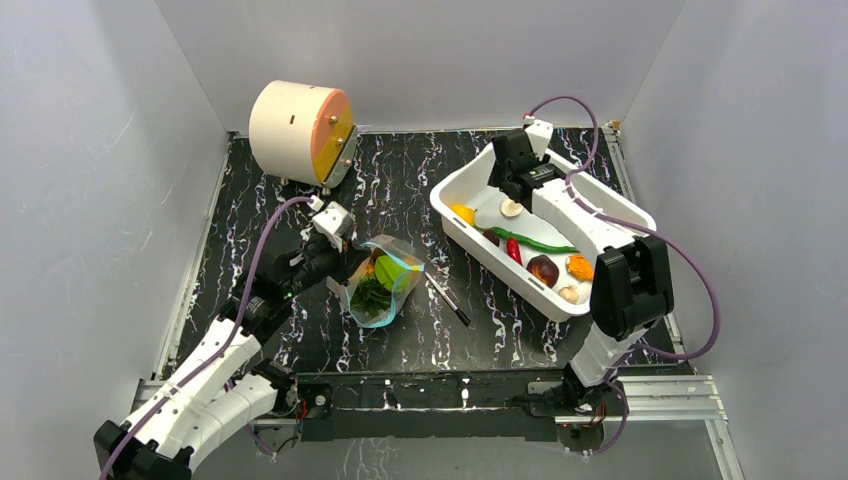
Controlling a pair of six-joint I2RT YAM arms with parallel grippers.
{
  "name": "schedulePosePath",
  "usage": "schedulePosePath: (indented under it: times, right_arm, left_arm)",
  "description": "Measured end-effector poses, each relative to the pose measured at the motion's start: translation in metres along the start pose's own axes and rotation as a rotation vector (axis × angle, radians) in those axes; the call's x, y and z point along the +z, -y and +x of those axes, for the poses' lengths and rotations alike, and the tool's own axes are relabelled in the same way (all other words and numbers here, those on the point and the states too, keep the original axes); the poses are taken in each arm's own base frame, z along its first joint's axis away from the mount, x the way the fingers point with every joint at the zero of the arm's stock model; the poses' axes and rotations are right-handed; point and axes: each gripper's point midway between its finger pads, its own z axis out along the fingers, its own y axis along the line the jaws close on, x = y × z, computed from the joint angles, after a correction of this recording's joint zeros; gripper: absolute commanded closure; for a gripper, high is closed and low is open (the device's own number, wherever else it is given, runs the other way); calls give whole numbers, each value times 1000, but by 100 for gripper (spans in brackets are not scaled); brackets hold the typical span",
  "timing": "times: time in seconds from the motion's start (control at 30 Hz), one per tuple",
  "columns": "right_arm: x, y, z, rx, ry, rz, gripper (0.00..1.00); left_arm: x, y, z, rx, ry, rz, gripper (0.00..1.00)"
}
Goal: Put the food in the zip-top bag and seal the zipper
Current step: Pick up the fake vegetable from the bin.
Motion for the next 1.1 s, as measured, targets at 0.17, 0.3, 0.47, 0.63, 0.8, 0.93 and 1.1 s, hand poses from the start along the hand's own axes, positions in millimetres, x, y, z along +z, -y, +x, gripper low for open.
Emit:
schedulePosePath:
  times: [0.17,0.3,0.47,0.63,0.8,0.93,1.1]
  right_arm:
    - [20,17,4,145,47,159,46]
    - [42,27,22,197,46,261,46]
    - [62,36,39,226,43,336,47]
    - [78,29,36,250,57,354,46]
    - [88,28,45,267,46,368,45]
    - [93,31,50,276,35,387,44]
    - [102,35,56,291,29,411,44]
  left_arm:
    - [1,2,1,3,-4,15,100]
    - [2,2,2,5,-10,16,100]
    - [2,1,2,11,-8,14,100]
    - [2,1,1,14,-5,13,100]
    - [2,1,1,17,-6,12,100]
    - [2,0,1,21,-6,12,100]
    - [2,0,1,22,-6,12,100]
